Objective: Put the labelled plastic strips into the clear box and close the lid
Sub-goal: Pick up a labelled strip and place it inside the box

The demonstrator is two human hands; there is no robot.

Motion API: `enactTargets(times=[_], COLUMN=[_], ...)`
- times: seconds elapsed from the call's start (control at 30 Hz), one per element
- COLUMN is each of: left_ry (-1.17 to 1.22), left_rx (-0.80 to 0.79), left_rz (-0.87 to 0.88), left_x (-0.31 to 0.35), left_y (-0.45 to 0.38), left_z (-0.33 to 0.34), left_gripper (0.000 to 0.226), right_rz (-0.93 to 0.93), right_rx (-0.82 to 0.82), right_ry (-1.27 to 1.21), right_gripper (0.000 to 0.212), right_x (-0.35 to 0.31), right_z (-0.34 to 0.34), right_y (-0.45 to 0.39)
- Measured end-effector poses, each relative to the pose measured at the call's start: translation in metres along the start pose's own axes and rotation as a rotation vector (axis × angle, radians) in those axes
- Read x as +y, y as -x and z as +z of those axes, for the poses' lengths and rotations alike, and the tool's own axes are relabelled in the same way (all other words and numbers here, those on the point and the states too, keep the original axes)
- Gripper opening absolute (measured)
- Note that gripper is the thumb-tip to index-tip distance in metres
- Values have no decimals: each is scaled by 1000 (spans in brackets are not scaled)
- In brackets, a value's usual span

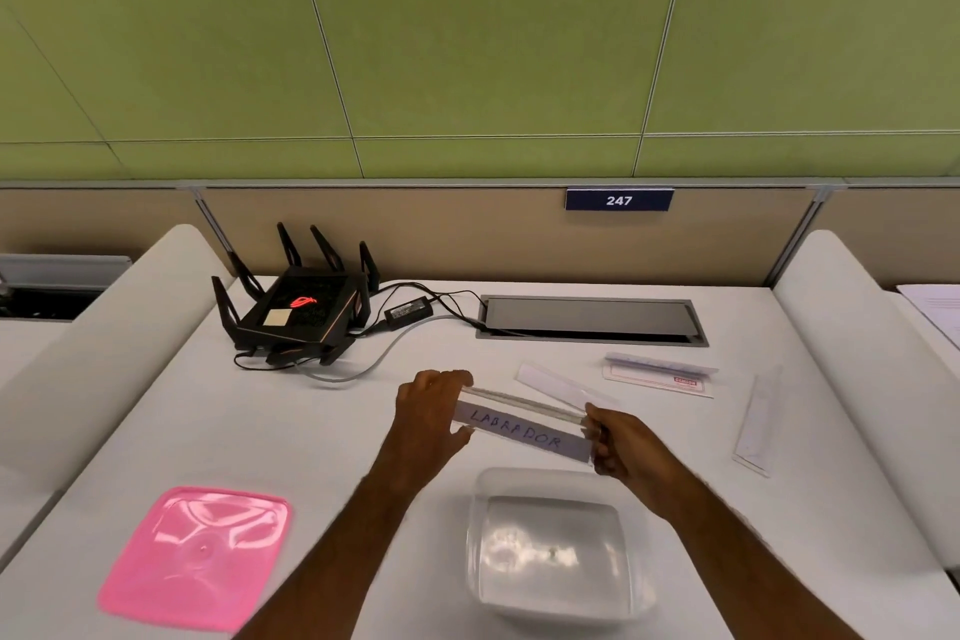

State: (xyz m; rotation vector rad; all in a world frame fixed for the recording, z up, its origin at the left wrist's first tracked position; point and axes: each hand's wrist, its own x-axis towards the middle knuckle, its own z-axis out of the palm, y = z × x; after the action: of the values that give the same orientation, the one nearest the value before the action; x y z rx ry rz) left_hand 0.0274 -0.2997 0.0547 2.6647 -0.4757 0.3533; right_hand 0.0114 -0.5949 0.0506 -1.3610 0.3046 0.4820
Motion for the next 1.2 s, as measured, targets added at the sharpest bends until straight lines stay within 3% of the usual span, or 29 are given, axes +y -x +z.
enactTargets(times=[0.27, 0.47, 0.57, 0.7, 0.73, 0.83, 0.9, 1.2], left_ry=[68, 82, 115, 171, 188, 212, 225, 255], left_rx=[-8, -45, -34, -59, -66, -96, -114, -201], left_rz=[98, 91, 69, 29, 14, -17, -32, -69], left_x=[10, 23, 28, 34, 35, 39, 42, 50], left_y=[11, 14, 15, 21, 22, 25, 28, 38], left_z=[3, 9, 8, 7, 7, 11, 15, 30], left_gripper=[72, 69, 70, 69, 69, 69, 69, 71], right_rz=[-163, -288, -326, -448, -469, -480, -484, -514], right_rx=[180, 269, 244, 159, 141, 98, 85, 110], right_ry=[68, 238, 270, 438, 481, 609, 719, 811], right_gripper=[25, 44, 50, 27, 30, 72, 86, 65], right_x=[11, 10, 8, 16, 19, 26, 31, 48], right_z=[-18, -30, -35, -46, -49, -60, -65, -76], right_y=[22, 35, 40, 46, 48, 53, 57, 71])
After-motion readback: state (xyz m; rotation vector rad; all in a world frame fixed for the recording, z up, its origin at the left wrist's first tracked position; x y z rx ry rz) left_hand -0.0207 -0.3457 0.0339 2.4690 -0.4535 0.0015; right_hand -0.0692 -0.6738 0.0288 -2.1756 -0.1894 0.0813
